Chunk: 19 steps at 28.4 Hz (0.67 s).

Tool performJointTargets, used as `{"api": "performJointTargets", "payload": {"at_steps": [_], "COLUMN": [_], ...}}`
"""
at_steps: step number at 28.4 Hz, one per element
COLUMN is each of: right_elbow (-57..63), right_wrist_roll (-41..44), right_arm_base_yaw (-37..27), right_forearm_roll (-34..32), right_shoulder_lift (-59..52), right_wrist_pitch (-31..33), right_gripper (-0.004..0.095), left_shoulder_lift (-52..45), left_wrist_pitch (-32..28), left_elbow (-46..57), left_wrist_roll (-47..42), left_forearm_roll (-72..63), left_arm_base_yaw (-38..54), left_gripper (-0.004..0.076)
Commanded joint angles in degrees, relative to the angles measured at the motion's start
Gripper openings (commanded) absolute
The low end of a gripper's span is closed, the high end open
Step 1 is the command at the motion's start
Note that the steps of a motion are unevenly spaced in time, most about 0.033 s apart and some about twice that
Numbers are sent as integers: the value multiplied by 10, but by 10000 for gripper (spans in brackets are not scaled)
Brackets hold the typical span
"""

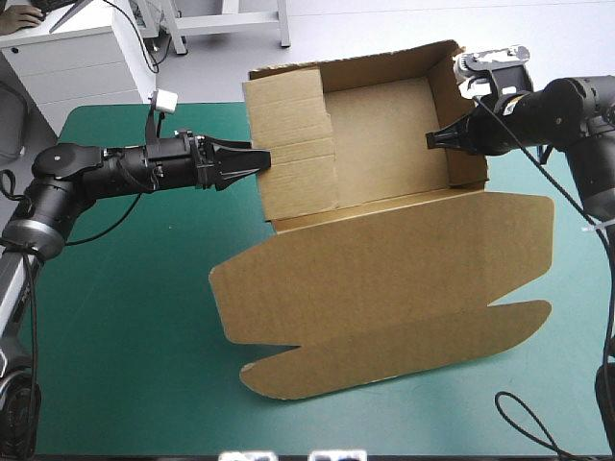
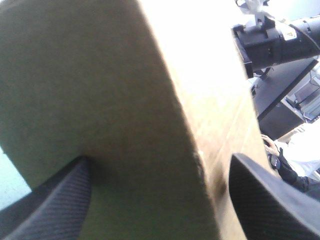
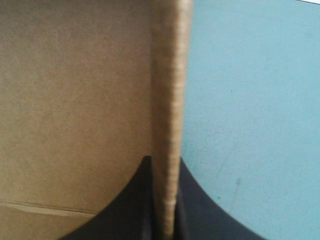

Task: Fold the box

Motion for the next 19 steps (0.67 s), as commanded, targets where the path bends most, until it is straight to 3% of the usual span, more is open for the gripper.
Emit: {"api": "performJointTargets", "payload": {"at_steps": [1,8,16,19], "right_elbow": [-16,-16,-16,-16], "right_wrist_roll": [26,53,130,139], "right_arm_base_yaw": [5,43,106,111], "right_forearm_roll": [10,-16,-94,-81], "right_shoulder_lift": [-21,-17,-13,-10], "right_wrist_pitch": [-43,-62,-103,-106], "right_gripper": [-12,-11,-11,-11], "left_shoulder_lift": [-24,-24,-24,-24], "left_wrist_pitch": [52,34,-101,-153], "left_elbow": [-24,-68,-169,-215], "left_wrist_roll": [-3,-34,-227,-345], "left_forearm_roll": [-54,-2,275,433], "left_arm_base_yaw": [-5,-5,-57,-108], "left_gripper": [548,547,547,545]}}
